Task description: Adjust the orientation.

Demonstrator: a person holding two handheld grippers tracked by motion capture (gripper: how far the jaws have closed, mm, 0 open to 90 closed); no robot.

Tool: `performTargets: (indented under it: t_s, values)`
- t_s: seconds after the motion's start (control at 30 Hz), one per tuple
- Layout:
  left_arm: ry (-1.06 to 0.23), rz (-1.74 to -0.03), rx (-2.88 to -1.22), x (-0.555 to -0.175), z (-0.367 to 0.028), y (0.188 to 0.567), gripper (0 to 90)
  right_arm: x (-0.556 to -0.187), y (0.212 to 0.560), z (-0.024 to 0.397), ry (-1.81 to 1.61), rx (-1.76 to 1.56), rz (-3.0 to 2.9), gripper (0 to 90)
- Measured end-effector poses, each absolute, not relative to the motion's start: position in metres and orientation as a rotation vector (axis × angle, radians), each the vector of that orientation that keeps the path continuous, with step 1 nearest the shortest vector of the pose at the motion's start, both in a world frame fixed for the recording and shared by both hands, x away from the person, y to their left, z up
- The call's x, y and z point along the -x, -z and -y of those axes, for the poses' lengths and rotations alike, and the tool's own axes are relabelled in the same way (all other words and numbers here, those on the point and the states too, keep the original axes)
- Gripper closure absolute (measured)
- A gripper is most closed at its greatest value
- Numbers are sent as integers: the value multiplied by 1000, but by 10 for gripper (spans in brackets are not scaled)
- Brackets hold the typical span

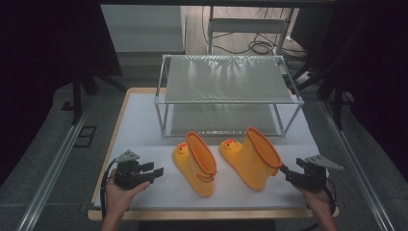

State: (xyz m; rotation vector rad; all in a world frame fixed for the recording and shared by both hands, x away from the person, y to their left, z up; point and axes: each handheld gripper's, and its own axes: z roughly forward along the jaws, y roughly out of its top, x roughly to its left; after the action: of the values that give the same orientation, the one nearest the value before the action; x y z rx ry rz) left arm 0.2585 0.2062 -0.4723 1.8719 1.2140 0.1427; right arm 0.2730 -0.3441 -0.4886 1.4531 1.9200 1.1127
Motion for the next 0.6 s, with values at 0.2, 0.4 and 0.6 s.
performTargets:
  t_s: [0.2, 0.4, 0.6]
  values:
    - [-141, -1239, -1888, -258, -204, 478, 638, -271, 489, 348, -1144, -1460, -1890, 310]
    - [-183, -1272, -1868, -254, -208, 472, 804, -271, 490, 352, -1137, -1455, -1879, 324]
    - [-196, -1290, -1853, -250, -216, 468, 885, -273, 494, 355, -1118, -1478, -1883, 325]
